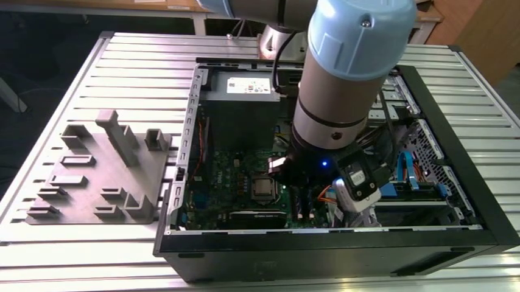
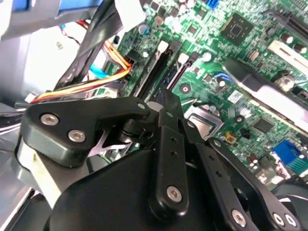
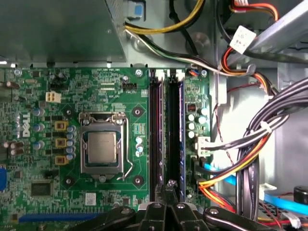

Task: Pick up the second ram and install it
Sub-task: 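Press down the second ram until it locks into place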

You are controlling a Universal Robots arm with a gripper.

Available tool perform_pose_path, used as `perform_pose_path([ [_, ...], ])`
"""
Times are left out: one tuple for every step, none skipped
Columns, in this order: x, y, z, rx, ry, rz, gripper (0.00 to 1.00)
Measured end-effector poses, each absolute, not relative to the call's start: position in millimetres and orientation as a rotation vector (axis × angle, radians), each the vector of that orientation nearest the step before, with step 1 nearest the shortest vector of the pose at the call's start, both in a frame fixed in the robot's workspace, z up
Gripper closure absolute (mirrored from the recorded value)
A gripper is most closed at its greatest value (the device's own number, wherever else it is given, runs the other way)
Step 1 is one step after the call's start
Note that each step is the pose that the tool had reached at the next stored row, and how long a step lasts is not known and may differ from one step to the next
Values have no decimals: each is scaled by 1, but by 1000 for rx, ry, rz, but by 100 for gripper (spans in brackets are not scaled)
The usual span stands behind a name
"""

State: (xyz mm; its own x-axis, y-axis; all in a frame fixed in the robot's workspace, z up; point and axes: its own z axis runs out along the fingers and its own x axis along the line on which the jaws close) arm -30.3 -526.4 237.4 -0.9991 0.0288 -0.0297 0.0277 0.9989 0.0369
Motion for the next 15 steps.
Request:
perform_pose_path([
  [-30,-524,237,44,3111,57,93],
  [-30,-521,237,44,3111,57,93],
  [-30,-519,237,44,3111,57,93],
  [-30,-516,237,44,3111,57,93],
  [-30,-513,237,44,3110,57,93],
  [-31,-511,237,44,3111,57,93],
  [-31,-509,237,44,3111,57,93],
  [-31,-507,237,44,3111,57,93],
  [-31,-505,237,44,3111,57,93],
  [-31,-503,237,44,3110,57,93],
  [-31,-502,237,44,3110,57,93],
  [-31,-501,237,44,3111,57,93],
  [-31,-500,237,44,3111,57,93],
  [-31,-500,237,44,3111,56,93],
  [-31,-500,239,44,3111,56,93],
])
